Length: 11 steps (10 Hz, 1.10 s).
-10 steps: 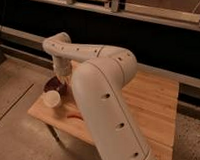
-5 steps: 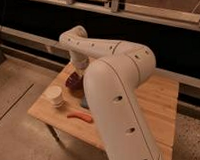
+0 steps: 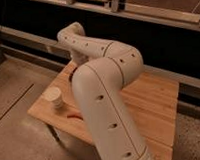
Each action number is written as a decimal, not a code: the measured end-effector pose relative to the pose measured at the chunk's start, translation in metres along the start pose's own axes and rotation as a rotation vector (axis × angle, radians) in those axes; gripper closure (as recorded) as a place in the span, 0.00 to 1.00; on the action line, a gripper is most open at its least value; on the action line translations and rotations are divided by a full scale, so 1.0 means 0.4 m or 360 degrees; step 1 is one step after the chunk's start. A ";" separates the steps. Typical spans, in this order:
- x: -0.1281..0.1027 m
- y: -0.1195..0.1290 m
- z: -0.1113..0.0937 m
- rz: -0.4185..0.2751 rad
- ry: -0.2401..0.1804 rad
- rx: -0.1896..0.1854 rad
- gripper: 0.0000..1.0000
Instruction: Drag the ceramic bowl in a circle
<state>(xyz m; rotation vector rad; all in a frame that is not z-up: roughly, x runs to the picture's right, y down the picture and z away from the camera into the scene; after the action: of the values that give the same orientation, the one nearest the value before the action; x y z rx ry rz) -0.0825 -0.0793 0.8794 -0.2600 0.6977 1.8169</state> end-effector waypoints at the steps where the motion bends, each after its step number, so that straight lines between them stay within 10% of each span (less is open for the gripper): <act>1: -0.002 0.027 0.016 -0.0030 0.0004 0.0009 0.81; 11: 0.105 0.223 -0.015 -0.0313 0.0077 -0.0175 0.81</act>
<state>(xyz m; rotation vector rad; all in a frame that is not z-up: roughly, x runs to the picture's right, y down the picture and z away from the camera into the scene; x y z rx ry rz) -0.1806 -0.0681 0.8833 -0.4316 0.5851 1.6672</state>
